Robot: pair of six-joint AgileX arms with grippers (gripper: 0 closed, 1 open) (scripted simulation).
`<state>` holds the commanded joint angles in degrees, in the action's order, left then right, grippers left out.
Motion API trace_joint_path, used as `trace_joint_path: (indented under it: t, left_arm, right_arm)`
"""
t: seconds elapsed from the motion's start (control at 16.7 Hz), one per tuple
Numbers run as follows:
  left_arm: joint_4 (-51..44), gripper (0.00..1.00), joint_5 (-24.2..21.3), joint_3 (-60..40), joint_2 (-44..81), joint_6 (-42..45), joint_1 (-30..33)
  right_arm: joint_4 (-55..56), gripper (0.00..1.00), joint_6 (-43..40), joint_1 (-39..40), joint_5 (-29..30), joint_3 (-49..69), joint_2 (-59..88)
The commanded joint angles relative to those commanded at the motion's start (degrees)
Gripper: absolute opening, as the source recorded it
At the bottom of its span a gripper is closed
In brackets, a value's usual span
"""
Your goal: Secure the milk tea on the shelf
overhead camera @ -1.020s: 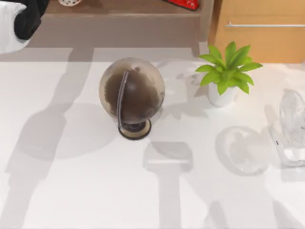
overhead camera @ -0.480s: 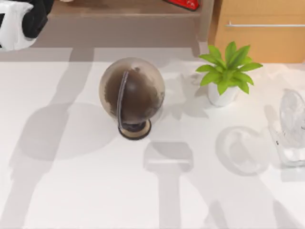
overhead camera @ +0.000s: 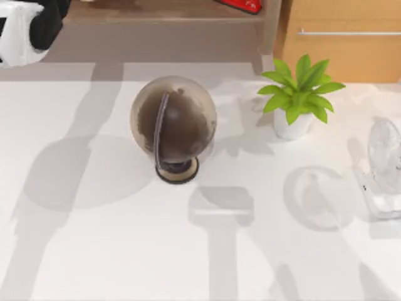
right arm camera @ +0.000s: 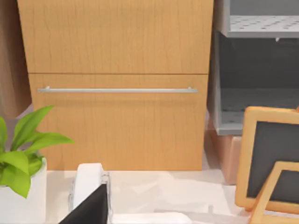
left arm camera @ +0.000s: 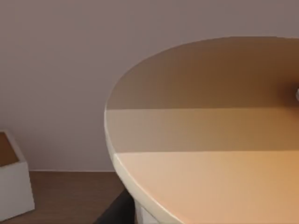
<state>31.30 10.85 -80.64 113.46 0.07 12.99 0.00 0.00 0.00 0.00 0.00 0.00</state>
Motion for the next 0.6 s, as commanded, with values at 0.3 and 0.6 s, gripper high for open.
trace_joint_path:
  t: [0.3,0.6]
  left_arm:
    - [0.0,1.00,0.0,0.0,0.0,0.0,0.0]
    - [0.0,1.00,0.0,0.0,0.0,0.0,0.0]
  right_arm:
    - [0.0,1.00,0.0,0.0,0.0,0.0,0.0]
    - [0.0,1.00,0.0,0.0,0.0,0.0,0.0]
